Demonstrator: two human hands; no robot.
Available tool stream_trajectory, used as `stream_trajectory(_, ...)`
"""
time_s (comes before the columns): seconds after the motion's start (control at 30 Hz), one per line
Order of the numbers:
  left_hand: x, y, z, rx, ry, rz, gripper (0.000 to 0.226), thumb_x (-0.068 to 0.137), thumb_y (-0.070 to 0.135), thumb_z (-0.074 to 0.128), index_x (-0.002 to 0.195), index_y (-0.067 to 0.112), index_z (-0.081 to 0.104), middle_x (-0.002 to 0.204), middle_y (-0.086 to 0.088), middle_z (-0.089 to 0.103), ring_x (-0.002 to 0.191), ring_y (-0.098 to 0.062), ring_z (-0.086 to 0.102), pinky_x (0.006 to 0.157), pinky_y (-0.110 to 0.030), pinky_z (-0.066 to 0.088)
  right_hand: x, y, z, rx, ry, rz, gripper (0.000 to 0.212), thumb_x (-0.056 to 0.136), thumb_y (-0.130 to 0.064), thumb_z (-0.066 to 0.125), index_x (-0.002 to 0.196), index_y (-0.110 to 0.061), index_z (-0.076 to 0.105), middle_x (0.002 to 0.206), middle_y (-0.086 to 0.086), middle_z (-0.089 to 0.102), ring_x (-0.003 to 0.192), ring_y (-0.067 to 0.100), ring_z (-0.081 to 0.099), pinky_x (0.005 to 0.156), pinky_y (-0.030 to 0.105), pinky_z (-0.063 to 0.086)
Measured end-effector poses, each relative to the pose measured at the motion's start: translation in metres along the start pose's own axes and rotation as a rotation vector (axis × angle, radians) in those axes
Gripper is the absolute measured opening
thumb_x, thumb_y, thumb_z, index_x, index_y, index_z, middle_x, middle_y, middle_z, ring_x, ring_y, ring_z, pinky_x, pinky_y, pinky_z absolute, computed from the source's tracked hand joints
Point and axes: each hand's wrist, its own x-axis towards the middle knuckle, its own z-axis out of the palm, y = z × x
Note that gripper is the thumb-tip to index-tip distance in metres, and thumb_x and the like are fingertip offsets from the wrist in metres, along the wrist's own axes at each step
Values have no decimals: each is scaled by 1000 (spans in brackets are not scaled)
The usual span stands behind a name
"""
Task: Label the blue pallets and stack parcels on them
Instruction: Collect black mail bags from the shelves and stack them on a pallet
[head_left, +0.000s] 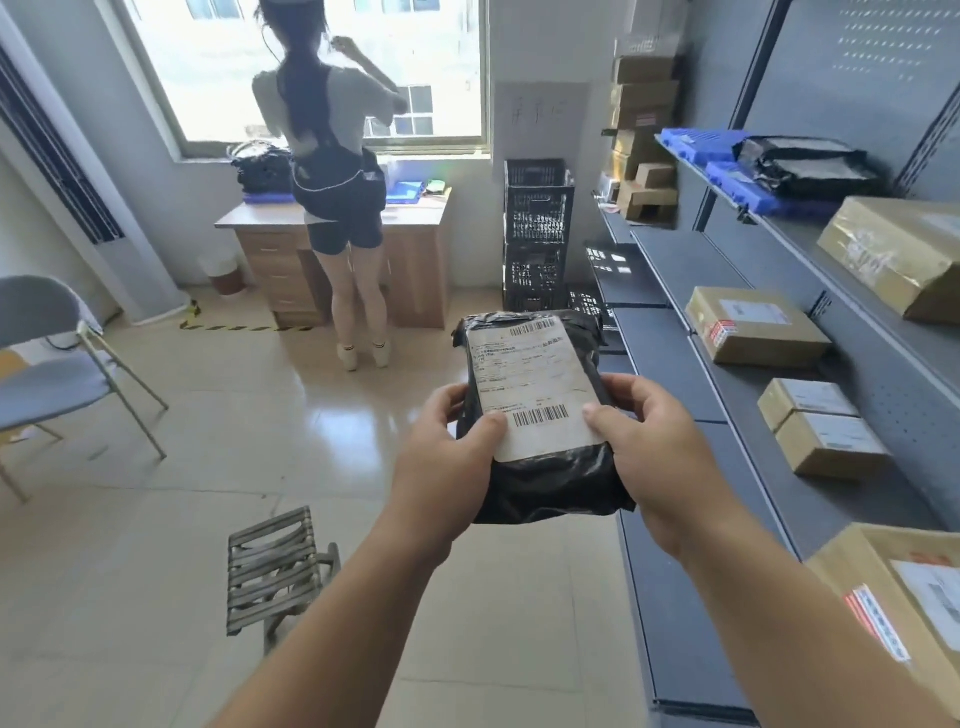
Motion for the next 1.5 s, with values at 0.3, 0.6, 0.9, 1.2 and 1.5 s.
stream_trajectory(0.3,152,13,10,24,-79,-7,28,78,35,63,105,41,69,107,16,76,103,-12,74,95,-45,59,134,-7,37,21,86,27,20,95,-16,62,101,-35,67,92,-12,77,87,18,76,71,45,64)
stream_trajectory(0.6,298,20,81,30,-106,-15,29,79,34,65,108,38,68,110,11,77,105,-16,74,96,-48,59,288,0,14,20,122,13,22,96,-15,62,99,-36,65,93,-15,76,85,11,75,72,39,64)
stream_trajectory(0.9,429,59,177,25,-70,33,27,82,34,63,108,39,67,107,15,77,102,-10,74,92,-44,61,456,-25,-36,-48,78,-58,19,94,-22,61,102,-38,65,94,-23,73,87,1,72,69,30,61)
stream_trajectory(1.2,546,67,226,18,-72,14,31,80,33,64,111,36,68,109,10,78,104,-18,75,95,-50,59,580,-27,-45,-63,95,-48,18,87,-31,62,103,-40,65,94,-26,72,90,4,72,74,33,61)
stream_trajectory(1.5,705,84,283,-35,-240,43,27,82,30,64,109,35,68,102,13,79,97,-13,76,92,-46,61,715,-44,-47,-145,282,-59,28,77,-38,60,105,-37,66,98,-14,75,94,12,72,85,46,60)
